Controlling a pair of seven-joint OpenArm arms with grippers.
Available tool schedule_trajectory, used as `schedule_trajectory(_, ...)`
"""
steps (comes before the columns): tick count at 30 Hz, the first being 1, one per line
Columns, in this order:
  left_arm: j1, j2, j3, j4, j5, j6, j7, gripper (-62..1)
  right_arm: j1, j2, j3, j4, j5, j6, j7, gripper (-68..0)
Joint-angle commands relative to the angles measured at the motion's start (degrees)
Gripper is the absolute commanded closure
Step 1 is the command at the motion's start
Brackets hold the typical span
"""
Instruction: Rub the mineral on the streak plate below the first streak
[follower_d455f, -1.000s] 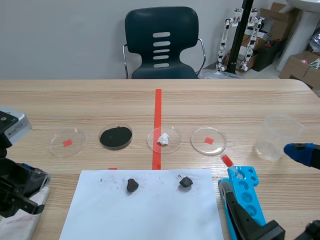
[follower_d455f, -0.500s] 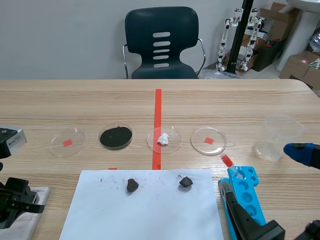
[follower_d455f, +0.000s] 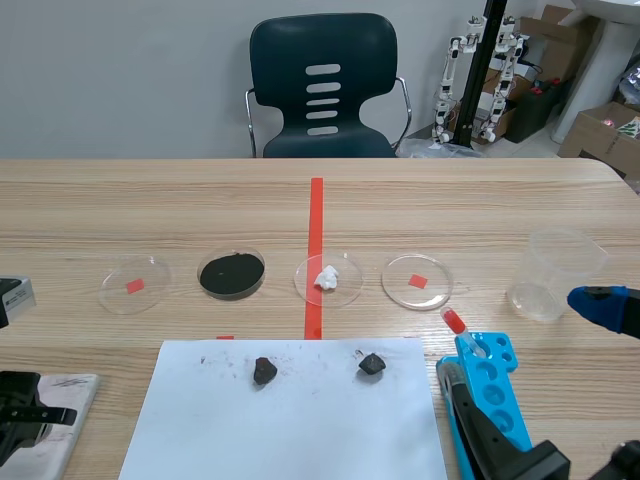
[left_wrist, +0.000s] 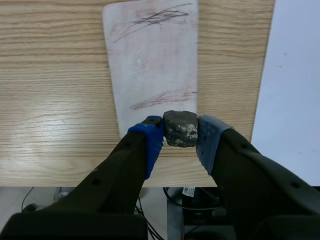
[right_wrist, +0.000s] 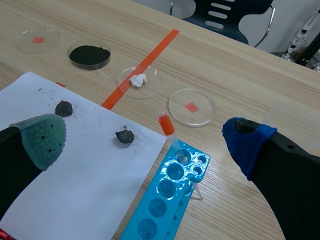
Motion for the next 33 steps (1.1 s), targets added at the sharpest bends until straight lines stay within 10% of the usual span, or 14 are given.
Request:
schedule_trajectory(1, -0.9, 0.2, 0.2, -0.8, 0.0, -0.1, 0.2, -6.6, 0.5, 0.4, 0.1, 0.3, 0.4, 0.0, 0.9, -67.9)
schedule_trajectory(33, -4.3, 2.9, 0.6, -9.6, 1.8, -1.8, -1.2, -6.5, 0.5, 0.4, 0.1, 0.3, 0.4, 0.0, 0.9, -67.9)
